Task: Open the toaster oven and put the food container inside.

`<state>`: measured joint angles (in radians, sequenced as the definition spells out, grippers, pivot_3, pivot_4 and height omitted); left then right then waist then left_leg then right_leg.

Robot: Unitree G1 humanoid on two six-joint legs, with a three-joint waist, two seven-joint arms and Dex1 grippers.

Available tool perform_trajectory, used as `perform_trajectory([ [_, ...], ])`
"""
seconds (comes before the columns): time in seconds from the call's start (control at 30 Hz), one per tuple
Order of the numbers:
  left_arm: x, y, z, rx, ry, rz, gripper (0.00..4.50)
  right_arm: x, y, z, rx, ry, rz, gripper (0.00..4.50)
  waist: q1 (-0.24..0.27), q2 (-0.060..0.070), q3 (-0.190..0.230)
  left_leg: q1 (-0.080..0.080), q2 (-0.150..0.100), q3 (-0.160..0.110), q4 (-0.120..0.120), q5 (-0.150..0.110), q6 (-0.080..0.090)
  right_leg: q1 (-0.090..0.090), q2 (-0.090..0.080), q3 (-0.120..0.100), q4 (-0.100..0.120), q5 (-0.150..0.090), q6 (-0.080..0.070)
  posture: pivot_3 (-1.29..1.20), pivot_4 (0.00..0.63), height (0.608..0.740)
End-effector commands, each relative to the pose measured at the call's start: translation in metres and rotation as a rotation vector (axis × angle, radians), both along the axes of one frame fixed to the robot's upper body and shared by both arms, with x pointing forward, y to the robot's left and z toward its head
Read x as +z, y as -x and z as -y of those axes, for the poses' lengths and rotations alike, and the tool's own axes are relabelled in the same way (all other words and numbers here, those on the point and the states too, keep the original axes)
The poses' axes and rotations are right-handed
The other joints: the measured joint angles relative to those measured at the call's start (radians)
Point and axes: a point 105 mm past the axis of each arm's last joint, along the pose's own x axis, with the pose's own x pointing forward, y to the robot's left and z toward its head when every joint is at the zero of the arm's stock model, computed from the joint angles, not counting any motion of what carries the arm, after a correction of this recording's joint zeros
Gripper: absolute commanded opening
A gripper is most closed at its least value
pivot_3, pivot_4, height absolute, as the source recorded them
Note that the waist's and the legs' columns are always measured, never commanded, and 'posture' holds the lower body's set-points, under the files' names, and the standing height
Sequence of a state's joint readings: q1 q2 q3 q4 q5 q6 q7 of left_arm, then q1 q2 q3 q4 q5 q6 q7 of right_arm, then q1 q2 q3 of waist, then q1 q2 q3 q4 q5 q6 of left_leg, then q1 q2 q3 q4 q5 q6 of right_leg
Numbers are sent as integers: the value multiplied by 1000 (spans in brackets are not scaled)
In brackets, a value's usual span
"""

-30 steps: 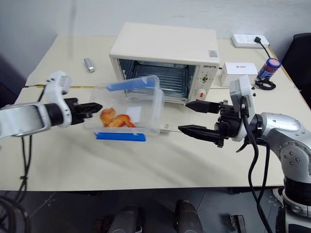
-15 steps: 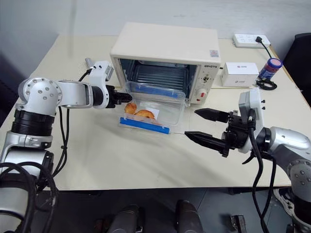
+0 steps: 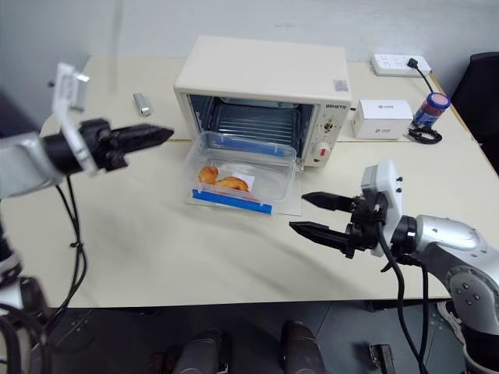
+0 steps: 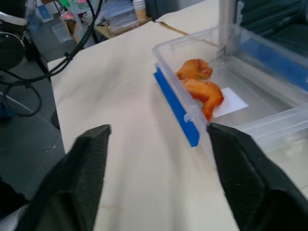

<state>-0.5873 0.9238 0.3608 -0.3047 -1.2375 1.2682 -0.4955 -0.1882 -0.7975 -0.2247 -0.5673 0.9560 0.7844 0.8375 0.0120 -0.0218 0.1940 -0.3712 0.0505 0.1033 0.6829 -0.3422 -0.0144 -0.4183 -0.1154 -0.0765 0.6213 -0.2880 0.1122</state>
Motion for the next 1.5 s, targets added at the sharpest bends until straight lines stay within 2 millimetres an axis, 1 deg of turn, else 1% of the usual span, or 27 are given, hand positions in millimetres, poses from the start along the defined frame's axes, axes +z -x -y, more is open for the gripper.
perform_trajectory([
  [0.03,-20,24,10,-151,-100,31,0,-6,3,-16,44,18,27,1886,7,0,0,0,0,0,0,0,0,0,0,0,-1,0,0,0,150,740],
  [0.1,-41,23,10,-168,-173,24,0,-15,0,-23,56,39,27,1141,14,0,0,1,0,0,1,0,0,0,0,0,-2,0,-1,0,150,740],
  [0.13,-47,23,10,-175,-192,26,0,-18,-1,-25,59,48,28,838,14,0,0,0,0,0,1,1,0,0,0,0,-3,0,-1,0,150,740],
  [0.17,-53,18,11,-173,-206,33,0,-22,-4,-29,64,57,29,471,14,0,0,1,0,0,1,1,0,0,0,0,-3,0,-1,0,150,740],
  [0.23,-64,6,14,-158,-235,47,0,-30,-13,-37,56,77,46,28,12,0,0,0,0,0,1,1,0,0,0,0,-2,-1,-1,0,150,740],
  [0.3,-75,-6,15,-127,-278,56,0,-33,-23,-42,30,85,59,28,11,0,0,1,0,0,1,1,0,0,0,0,-2,-1,-1,0,150,740],
  [0.4,-81,-25,20,-98,-291,83,0,-32,-40,-48,-9,84,96,28,11,0,0,0,0,0,1,1,0,-1,0,0,1,-1,-1,0,150,740],
  [0.5,-77,-46,32,-77,-264,129,0,-27,-64,-53,-74,82,154,28,11,0,0,-2,0,0,1,0,1,-1,1,0,2,0,-1,0,150,740],
  [0.57,-71,-66,37,-22,-245,169,0,-21,-85,-56,-145,84,207,28,11,0,0,-2,0,0,1,0,1,-2,1,0,2,0,0,0,150,740],
  [0.7,-47,-111,39,153,-192,259,0,-2,-135,-53,-361,79,325,28,9,0,0,-5,0,1,3,1,2,-4,0,0,3,0,1,0,150,740],
  [0.77,-32,-124,39,213,-144,295,0,9,-153,-51,-447,51,351,28,5,0,0,-5,0,1,3,2,2,-5,0,0,4,0,1,0,150,740],
  [0.83,-17,-131,35,257,-99,337,0,17,-161,-52,-470,18,359,28,-4,0,0,-6,0,2,2,2,2,-8,0,0,6,0,1,0,150,740],
  [0.9,-2,-128,32,254,-35,346,0,22,-158,-54,-448,-22,352,28,-16,0,0,-10,0,1,1,2,1,-11,0,-1,6,0,1,0,150,740],
  [0.97,14,-104,29,146,40,337,0,23,-136,-56,-342,-66,316,28,-22,0,0,-13,0,1,1,2,1,-15,0,-1,6,0,1,0,150,740],
  [1.03,21,-87,27,77,62,326,0,20,-120,-55,-275,-72,292,28,-37,0,0,-18,0,0,1,2,2,-19,-1,-3,6,0,1,0,150,740],
  [1.07,26,-76,21,48,72,325,0,17,-107,-51,-234,-66,268,28,-40,0,0,-18,-1,0,0,2,2,-20,-1,-4,6,0,1,0,150,740],
  [1.13,42,-52,6,5,95,321,0,5,-76,-41,-145,-42,182,28,-41,0,0,-19,-1,-1,0,2,2,-21,-1,-4,6,0,1,0,150,740],
  [1.17,47,-44,1,-9,98,320,0,0,-65,-38,-115,-27,148,28,-41,0,0,-19,-1,-1,0,2,2,-21,-1,-4,6,0,1,0,150,740],
  [1.23,57,-26,-11,-38,78,324,414,-19,-44,-26,-99,47,81,0,-40,0,0,-19,-1,-1,1,2,2,-20,-1,-4,7,0,1,0,150,740],
  [1.27,61,-19,-14,-54,63,325,598,-28,-37,-22,-108,76,49,0,-39,-1,0,-18,-1,-1,2,2,1,-19,-1,-4,6,0,1,0,150,740],
  [1.3,63,-13,-16,-66,52,324,920,-33,-33,-19,-115,94,28,0,-39,-1,0,-17,0,-1,3,2,1,-17,-1,-4,6,0,1,0,150,740],
  [1.4,64,6,-18,-139,-28,309,1809,-59,-34,-10,-196,144,-38,0,-37,-1,0,-9,0,-1,3,4,1,-8,-1,-3,5,0,1,0,150,740],
  [1.43,63,9,-18,-157,-49,305,2126,-65,-35,-9,-214,154,-48,0,-37,-1,0,-6,0,0,3,4,1,-6,-1,-2,6,0,1,0,150,740],
  [1.5,66,14,-17,-181,-73,315,2732,-80,-46,-8,-290,173,-58,0,-36,-1,-1,-3,0,1,2,4,1,-6,-1,0,6,0,0,0,150,740],
])
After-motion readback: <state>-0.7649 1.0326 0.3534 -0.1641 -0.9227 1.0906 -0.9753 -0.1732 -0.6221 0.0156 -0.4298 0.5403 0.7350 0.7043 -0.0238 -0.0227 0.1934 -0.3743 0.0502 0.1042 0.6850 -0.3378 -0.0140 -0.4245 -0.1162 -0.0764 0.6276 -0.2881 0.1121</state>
